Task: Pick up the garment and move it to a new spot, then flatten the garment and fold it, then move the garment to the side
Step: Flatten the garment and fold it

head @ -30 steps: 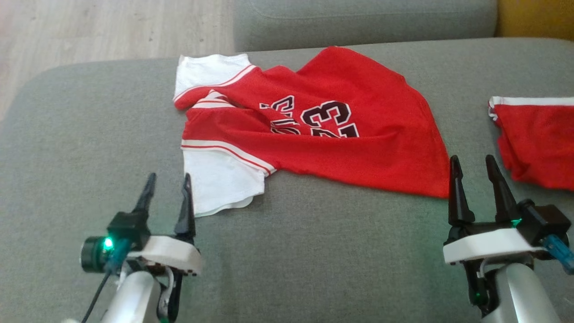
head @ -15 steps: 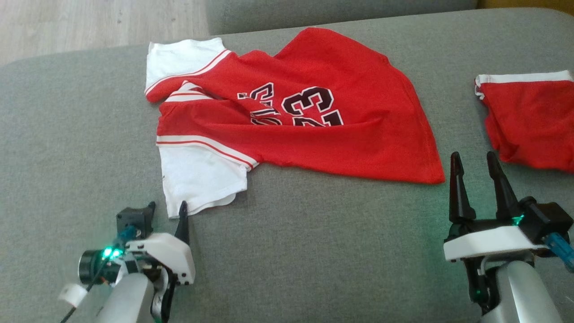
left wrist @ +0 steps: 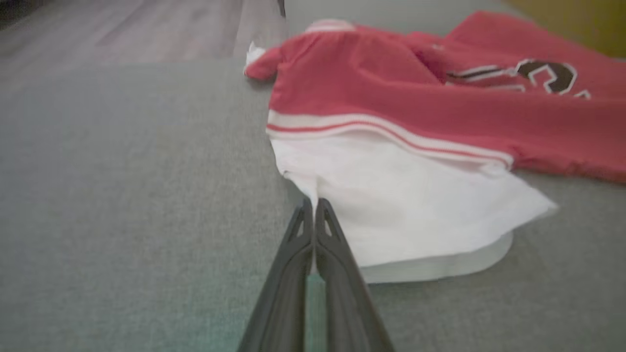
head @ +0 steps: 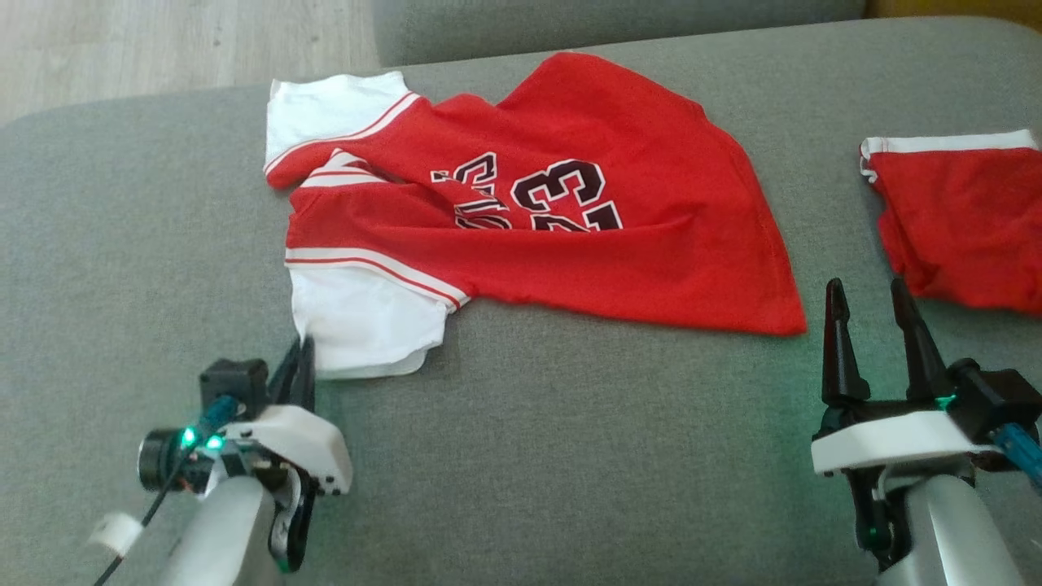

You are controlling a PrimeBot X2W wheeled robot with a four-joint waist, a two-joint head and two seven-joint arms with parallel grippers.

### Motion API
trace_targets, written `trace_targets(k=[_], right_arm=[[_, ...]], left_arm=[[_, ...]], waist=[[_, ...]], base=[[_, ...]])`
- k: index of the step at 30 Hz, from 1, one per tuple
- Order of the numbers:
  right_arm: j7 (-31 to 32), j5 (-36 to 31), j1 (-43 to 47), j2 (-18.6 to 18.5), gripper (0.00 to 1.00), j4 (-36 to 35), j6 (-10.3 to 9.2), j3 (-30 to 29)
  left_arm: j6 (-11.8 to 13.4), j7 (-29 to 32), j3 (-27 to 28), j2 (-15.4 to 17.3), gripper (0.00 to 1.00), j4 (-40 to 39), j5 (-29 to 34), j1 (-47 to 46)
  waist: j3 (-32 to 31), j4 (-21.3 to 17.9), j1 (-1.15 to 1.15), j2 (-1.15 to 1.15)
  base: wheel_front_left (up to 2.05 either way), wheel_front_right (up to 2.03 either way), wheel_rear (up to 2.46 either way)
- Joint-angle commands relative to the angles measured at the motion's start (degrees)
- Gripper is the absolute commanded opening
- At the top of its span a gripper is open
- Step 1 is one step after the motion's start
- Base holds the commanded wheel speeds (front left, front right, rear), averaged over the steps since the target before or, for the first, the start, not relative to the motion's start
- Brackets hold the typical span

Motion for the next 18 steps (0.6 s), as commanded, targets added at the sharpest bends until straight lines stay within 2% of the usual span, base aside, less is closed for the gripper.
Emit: trace_targets(k=[1,5,8,18], right_arm=[[-0.6,-0.3,-2.0,-0.2,1.00,-1.1,-0.04,1.1],[-0.6,-0.4,-2.0,-0.2,1.00,-0.4,-0.04,1.2],[-0.5,-0.5,-1.9,-0.2,1.00,0.5,-0.04,1.3],[3.9,1.5,-2.9,-0.2,1.00,6.9,-0.04,2.2]], left_arm=[[0.3,-3.2,2.5,1.6,0.00,-3.2,-0.3,-1.8],[-0.1,-9.8,3.1,1.4,0.00,-7.0,-0.4,-2.0],[0.1,-12.5,3.3,1.3,0.00,-10.2,0.0,-2.1],[0.2,-14.4,3.0,1.3,0.00,-16.7,0.9,-1.0]], waist=[[-0.5,0.3,0.00,0.00],[-1.1,0.7,0.00,0.00],[-1.4,1.2,0.00,0.00],[-1.2,2.3,0.00,0.00]], base=[[0.00,0.00,0.00],[0.00,0.00,0.00],[0.00,0.00,0.00],[0.00,0.00,0.00]])
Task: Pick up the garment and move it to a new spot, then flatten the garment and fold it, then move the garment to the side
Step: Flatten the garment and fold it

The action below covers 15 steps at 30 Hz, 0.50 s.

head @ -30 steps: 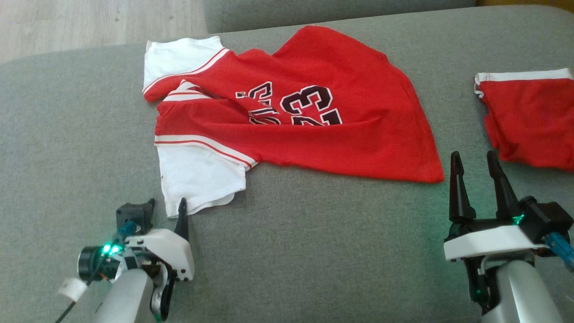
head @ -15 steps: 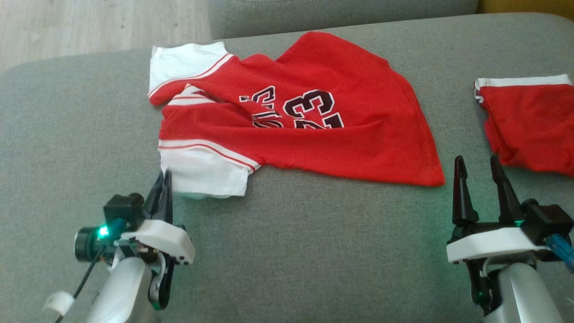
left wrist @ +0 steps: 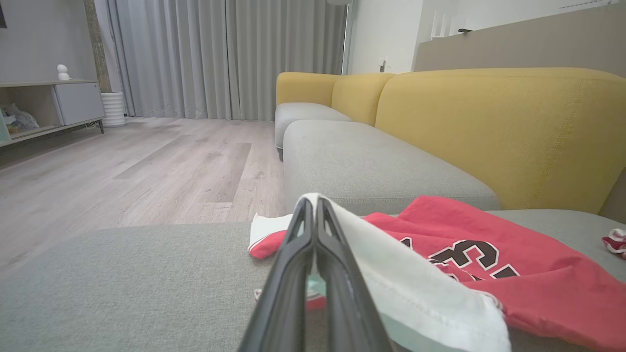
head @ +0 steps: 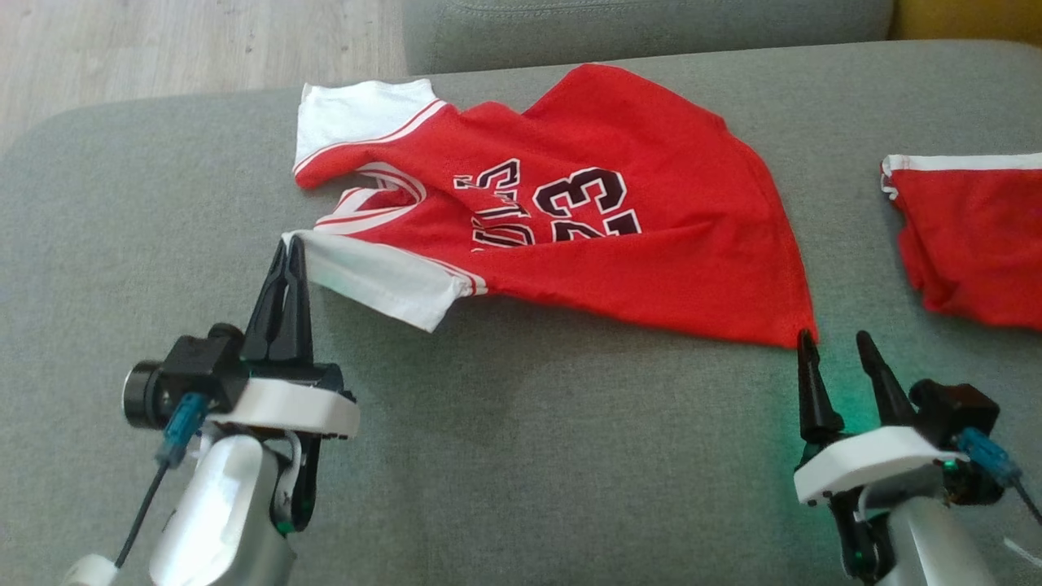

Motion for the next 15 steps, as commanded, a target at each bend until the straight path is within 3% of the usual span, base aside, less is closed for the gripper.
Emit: trace_targets(k=[1,15], right_arm=[[0.2,-0.1,-2.9,-0.2,1.00,-1.1,-0.04,1.1],[1.2,2.1,-8.9,-0.2,1.00,12.1,-0.04,-0.4]], left_arm=[[0.2,-0.6,1.7,1.4,0.00,-2.2,0.5,-1.1],[-0.2,-0.9,0.0,1.5,0.00,-4.4,1.0,-0.9]], waist=[[0.1,0.1,0.00,0.00],[2.0,1.9,0.00,0.00]], base=[[0.00,0.00,0.00],[0.00,0.00,0.00]])
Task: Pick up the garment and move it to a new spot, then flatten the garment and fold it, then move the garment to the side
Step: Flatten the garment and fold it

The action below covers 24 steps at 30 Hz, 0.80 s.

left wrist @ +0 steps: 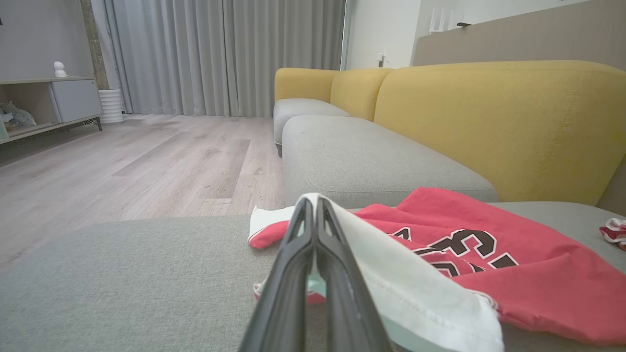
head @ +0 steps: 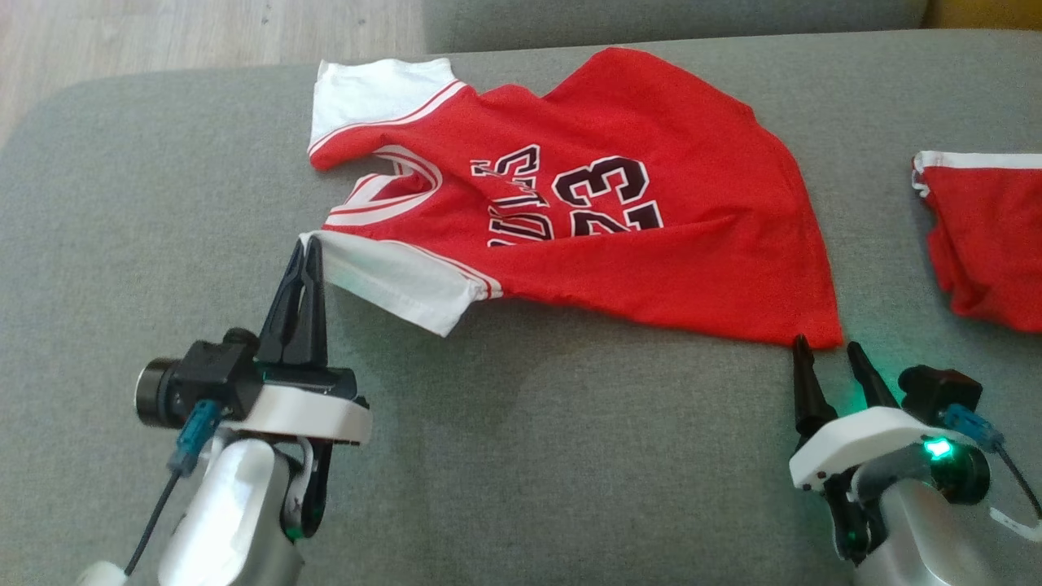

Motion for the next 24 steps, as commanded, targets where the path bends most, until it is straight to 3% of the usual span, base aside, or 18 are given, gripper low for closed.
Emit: trace_targets(k=[1,7,8,9,10,16,24], right_arm=[[-1.2,0.2,-2.7,-0.2,1.00,0.1,-0.04,1.1],[-2.6,1.5,-5.0,-0.2,1.00,5.1,-0.04,1.4],[-2.8,2.0,-5.3,-0.2,0.84,5.9,-0.04,1.6],[-3.1,2.1,-5.7,-0.2,0.31,6.6,-0.04,1.8],[-3.4,2.1,-6.0,-0.2,0.00,7.2,-0.04,1.9],[-5.5,3.5,-7.4,-0.2,0.00,7.8,-0.04,3.8],[-6.5,3.9,-7.9,-0.2,0.00,-1.0,-0.04,5.9]], left_arm=[[-0.2,-0.7,1.4,1.5,0.00,-2.2,0.5,-1.7],[-0.2,-0.7,1.0,1.7,0.00,-2.5,0.5,-1.9],[-0.2,-0.7,1.0,1.8,0.00,-2.4,0.5,-1.9],[-0.1,-0.7,0.9,1.8,0.00,-2.4,0.5,-1.9],[-0.1,-0.7,0.9,1.9,0.00,-2.3,0.6,-1.9],[0.3,-0.7,1.3,2.3,0.00,-1.7,0.0,-1.6],[-0.1,-0.8,2.0,3.0,0.00,-3.8,-0.9,-1.6]], waist=[[0.3,0.3,0.00,0.00],[0.9,0.9,0.00,0.00],[1.0,0.9,0.00,0.00],[1.0,1.0,0.00,0.00],[1.0,1.0,0.00,0.00],[-0.2,0.6,0.00,0.00],[-3.7,-0.5,0.00,0.00]], base=[[0.00,0.00,0.00],[0.00,0.00,0.00],[0.00,0.00,0.00],[0.00,0.00,0.00],[0.00,0.00,0.00],[0.00,0.00,0.00],[0.00,0.00,0.00]])
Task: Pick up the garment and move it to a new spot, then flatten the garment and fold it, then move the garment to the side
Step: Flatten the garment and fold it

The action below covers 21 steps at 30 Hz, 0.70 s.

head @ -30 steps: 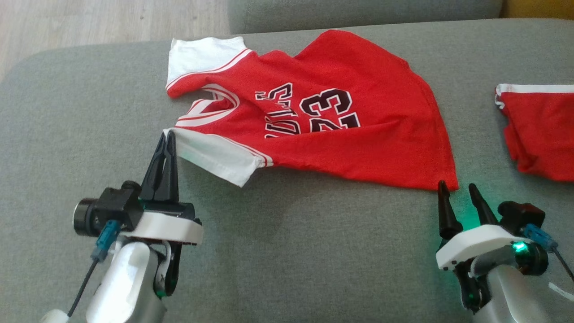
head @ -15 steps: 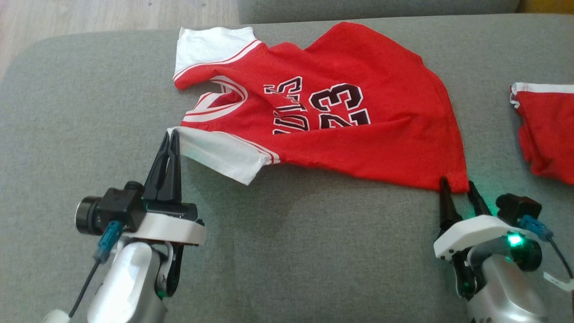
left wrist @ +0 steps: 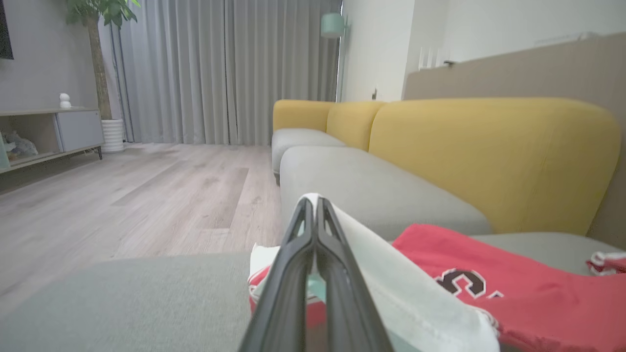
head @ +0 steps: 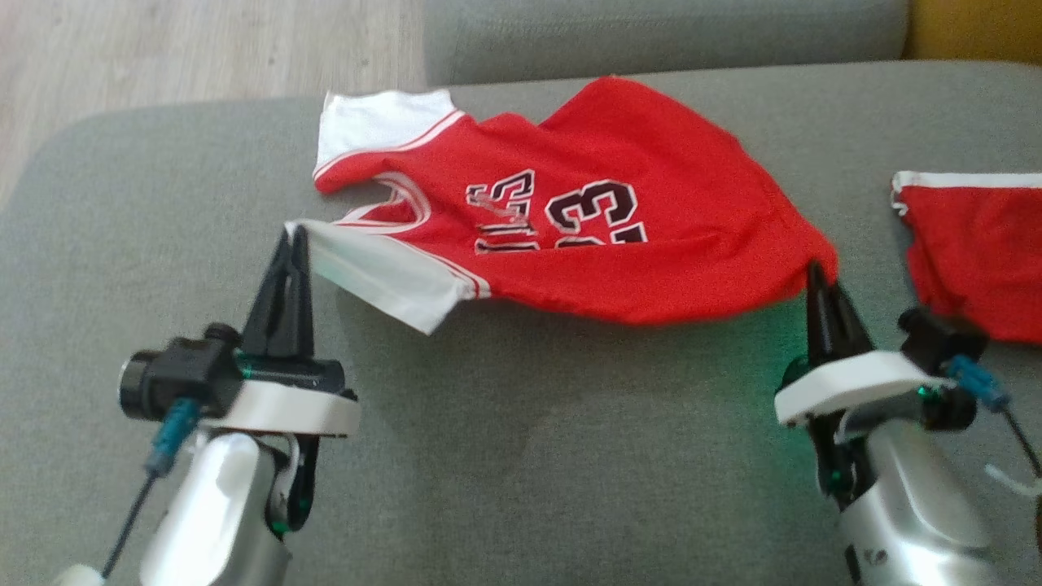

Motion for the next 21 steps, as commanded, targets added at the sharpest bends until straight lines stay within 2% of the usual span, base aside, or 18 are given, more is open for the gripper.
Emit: trace_targets(k=[1,10,17,21], right_arm=[[-0.7,-0.1,-2.2,-0.1,0.00,-3.4,-0.04,1.2],[0.9,-4.5,-6.2,-0.5,0.00,-24.4,-0.04,-0.4],[8.2,-5.4,-8.5,-3.2,0.00,-39.9,-0.04,-1.9],[14.6,-6.0,-8.2,-3.4,0.00,-49.7,-0.04,-3.5]], left_arm=[[-0.3,-0.5,2.8,1.5,0.00,-2.7,-0.8,-1.8],[0.4,0.1,6.3,1.4,0.00,-13.1,-3.4,-10.4],[2.2,2.1,8.4,0.3,0.00,-25.4,-5.6,-17.0],[4.1,5.7,11.1,0.2,0.00,-34.5,-8.4,-19.4]], waist=[[-1.3,-0.6,0.00,0.00],[-4.9,-0.9,0.00,0.00],[-5.8,-1.2,0.00,0.00],[-4.8,-1.8,0.00,0.00]], base=[[0.00,0.00,0.00],[0.00,0.00,0.00],[0.00,0.00,0.00],[0.00,0.00,0.00]])
